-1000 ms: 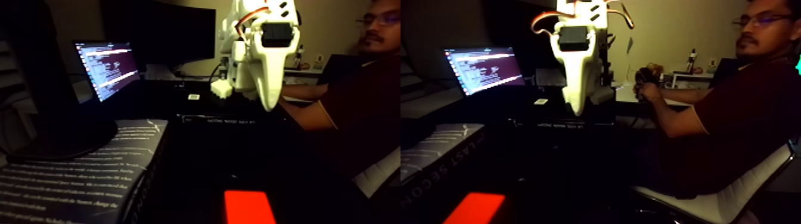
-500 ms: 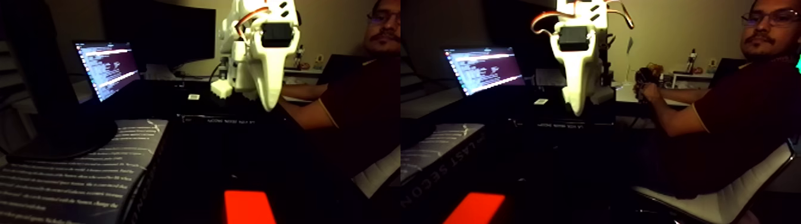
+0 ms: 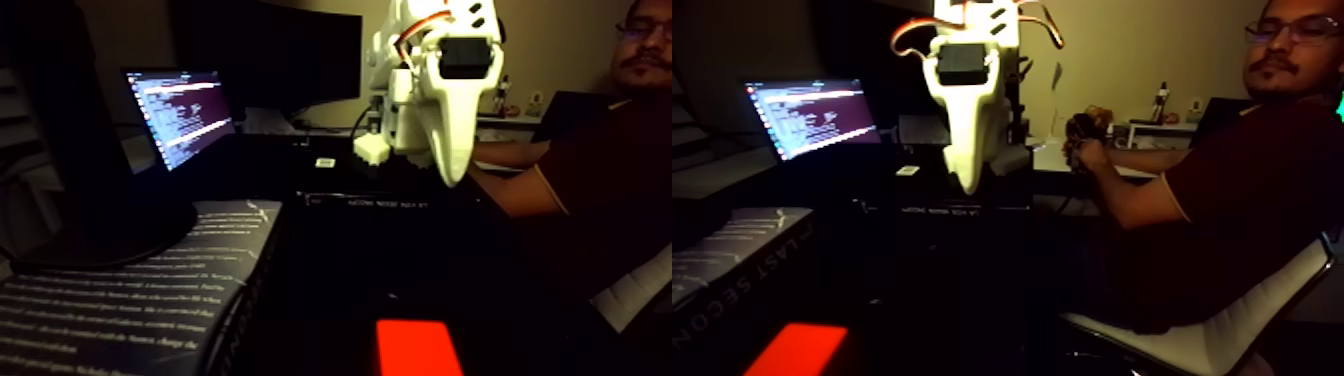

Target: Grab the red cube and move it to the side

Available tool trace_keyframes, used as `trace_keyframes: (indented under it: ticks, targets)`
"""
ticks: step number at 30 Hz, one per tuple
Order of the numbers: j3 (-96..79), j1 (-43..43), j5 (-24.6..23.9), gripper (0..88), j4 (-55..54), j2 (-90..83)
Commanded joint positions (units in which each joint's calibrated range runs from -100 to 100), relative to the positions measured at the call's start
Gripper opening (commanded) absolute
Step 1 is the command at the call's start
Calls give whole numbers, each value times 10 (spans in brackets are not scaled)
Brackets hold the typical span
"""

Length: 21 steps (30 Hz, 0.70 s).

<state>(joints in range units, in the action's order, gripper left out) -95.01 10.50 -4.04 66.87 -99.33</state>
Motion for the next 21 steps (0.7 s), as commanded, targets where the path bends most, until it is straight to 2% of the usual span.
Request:
trace_keyframes:
  ticks: [1, 21]
  targets:
    - [6, -3, 3, 7, -7, 8]
    - [6, -3, 3, 11, -7, 8]
